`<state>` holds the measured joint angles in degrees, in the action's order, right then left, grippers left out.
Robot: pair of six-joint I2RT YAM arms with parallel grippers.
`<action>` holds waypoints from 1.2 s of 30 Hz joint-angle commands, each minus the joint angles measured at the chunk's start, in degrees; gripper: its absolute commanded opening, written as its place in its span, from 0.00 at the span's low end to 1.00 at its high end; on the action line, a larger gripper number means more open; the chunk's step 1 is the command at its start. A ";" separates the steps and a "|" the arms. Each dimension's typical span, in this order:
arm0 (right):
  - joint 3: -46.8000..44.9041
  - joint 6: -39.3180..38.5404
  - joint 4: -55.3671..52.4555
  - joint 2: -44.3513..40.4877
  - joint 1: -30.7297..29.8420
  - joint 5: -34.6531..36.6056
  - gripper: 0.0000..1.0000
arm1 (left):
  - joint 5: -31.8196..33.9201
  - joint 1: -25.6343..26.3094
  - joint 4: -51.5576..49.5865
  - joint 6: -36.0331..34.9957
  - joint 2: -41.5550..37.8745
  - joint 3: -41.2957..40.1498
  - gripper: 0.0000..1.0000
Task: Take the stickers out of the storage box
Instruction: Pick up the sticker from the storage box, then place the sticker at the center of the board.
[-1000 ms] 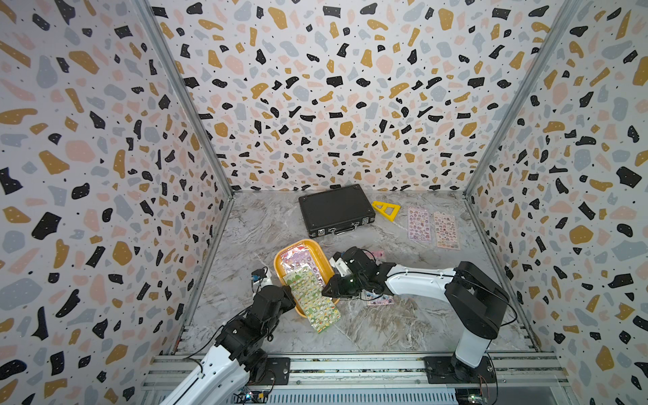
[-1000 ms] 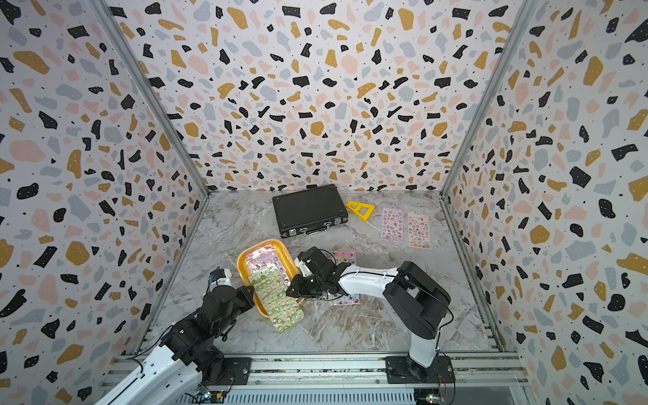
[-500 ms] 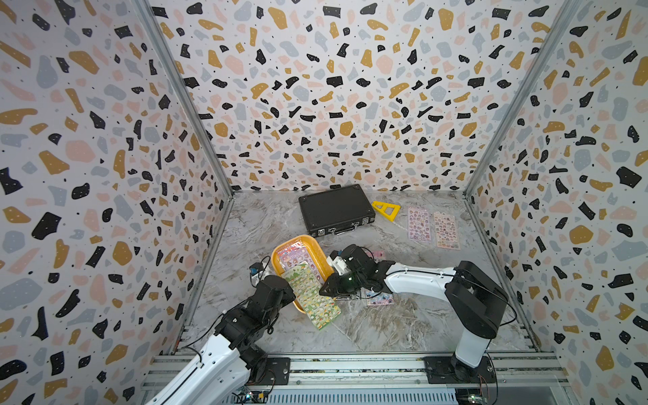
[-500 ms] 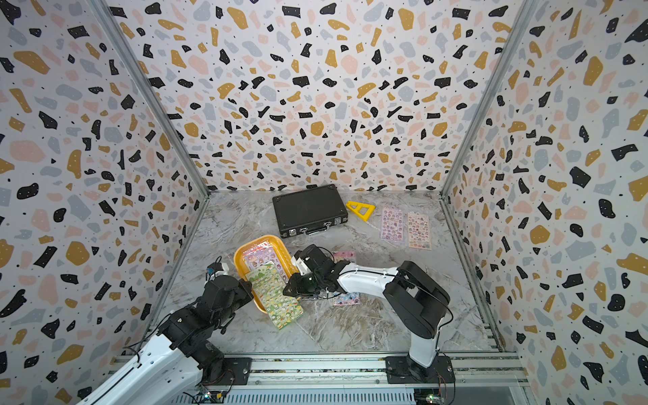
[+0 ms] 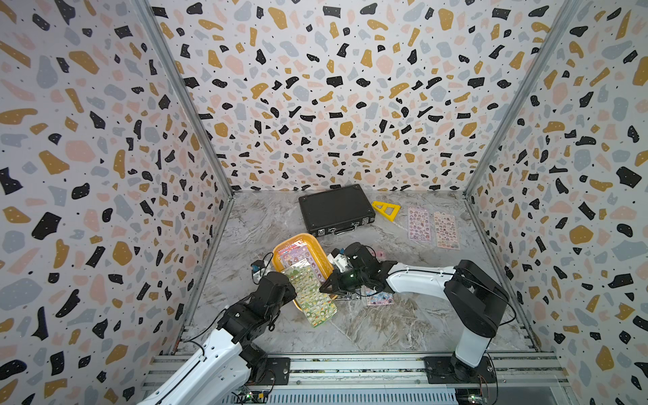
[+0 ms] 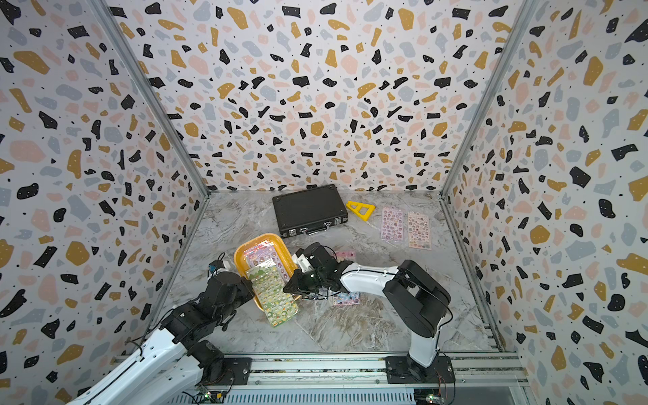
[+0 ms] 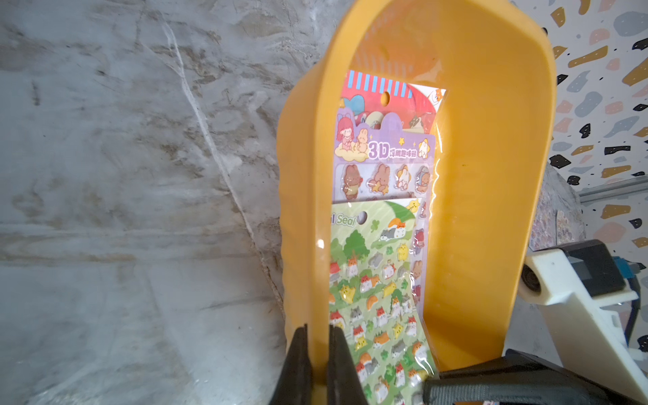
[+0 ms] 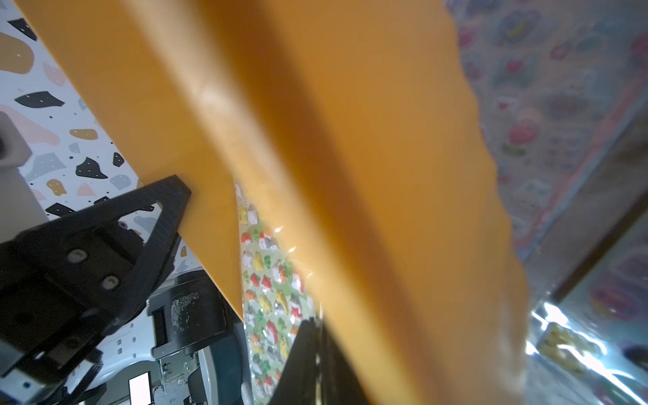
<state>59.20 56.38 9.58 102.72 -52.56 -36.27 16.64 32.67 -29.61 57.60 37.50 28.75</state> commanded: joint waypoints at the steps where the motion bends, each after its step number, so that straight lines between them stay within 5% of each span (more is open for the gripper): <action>1: -0.89 1.78 2.14 -0.84 -0.09 -2.03 0.02 | 0.10 -0.39 4.80 -1.47 0.26 3.72 0.00; 22: -13.31 -3.18 0.72 -25.20 3.84 -1.97 0.00 | 7.34 -0.80 5.70 -1.09 -3.33 -0.02 0.00; 29: -15.69 -9.06 -19.40 -40.92 18.53 1.24 0.00 | 8.55 -0.94 4.45 -1.80 -8.97 -2.05 0.00; 33: -15.02 -16.34 -36.81 -44.86 33.27 7.05 0.00 | 8.82 -0.84 3.97 -1.18 -10.73 -2.75 0.00; 36: -18.49 -18.30 -37.85 -43.94 45.79 0.84 0.00 | 9.20 -0.17 3.51 -1.19 -10.96 -2.56 0.00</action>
<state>42.81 43.18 -17.72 57.89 -13.76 -33.52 23.77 32.08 -28.36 56.18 27.09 26.24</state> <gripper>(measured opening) 0.045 0.083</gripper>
